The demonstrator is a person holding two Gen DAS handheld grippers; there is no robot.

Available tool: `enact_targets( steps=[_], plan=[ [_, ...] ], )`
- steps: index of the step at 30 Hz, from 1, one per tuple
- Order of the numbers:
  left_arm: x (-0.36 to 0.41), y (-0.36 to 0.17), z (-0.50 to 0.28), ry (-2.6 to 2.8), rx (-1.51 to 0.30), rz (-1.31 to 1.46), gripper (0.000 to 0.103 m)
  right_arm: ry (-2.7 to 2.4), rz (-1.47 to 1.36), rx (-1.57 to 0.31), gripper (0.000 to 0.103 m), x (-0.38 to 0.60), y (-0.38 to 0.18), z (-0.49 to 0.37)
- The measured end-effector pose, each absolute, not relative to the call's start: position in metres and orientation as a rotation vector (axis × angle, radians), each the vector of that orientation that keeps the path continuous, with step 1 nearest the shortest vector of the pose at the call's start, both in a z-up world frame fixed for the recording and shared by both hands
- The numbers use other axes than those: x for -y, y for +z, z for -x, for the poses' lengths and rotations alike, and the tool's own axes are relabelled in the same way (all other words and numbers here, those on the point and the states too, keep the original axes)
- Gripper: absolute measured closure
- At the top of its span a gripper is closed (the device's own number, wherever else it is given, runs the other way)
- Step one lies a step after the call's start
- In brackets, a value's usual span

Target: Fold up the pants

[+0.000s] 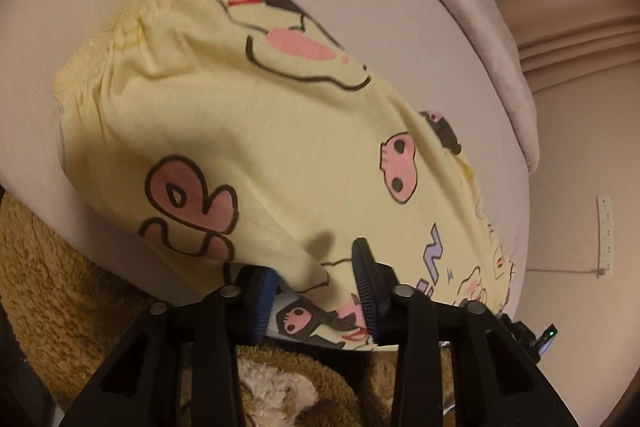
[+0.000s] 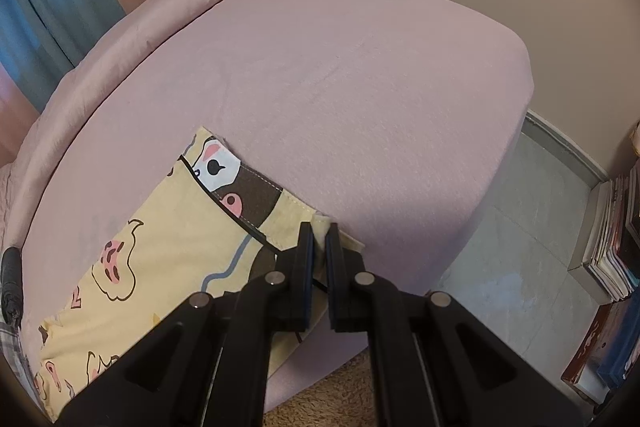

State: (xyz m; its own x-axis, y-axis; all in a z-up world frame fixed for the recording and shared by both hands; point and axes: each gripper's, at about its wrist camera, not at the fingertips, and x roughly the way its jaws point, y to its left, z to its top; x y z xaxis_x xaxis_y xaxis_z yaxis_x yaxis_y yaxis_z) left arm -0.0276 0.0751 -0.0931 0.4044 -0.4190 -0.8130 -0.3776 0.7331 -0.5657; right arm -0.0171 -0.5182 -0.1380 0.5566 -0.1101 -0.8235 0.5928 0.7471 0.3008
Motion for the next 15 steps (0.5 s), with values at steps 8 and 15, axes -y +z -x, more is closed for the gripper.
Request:
enact_targets(
  steps=[8,15],
  plan=[
    [-0.079,-0.078,0.035,-0.011,-1.160,0.749,0.100,-0.446,-0.577,-0.891,0.096,0.514,-0.131,0.015],
    [-0.080,-0.091,0.023,-0.006,-1.175,0.761,0.100,-0.454,-0.568,-0.900,0.096,0.513,-0.133,0.012]
  ],
)
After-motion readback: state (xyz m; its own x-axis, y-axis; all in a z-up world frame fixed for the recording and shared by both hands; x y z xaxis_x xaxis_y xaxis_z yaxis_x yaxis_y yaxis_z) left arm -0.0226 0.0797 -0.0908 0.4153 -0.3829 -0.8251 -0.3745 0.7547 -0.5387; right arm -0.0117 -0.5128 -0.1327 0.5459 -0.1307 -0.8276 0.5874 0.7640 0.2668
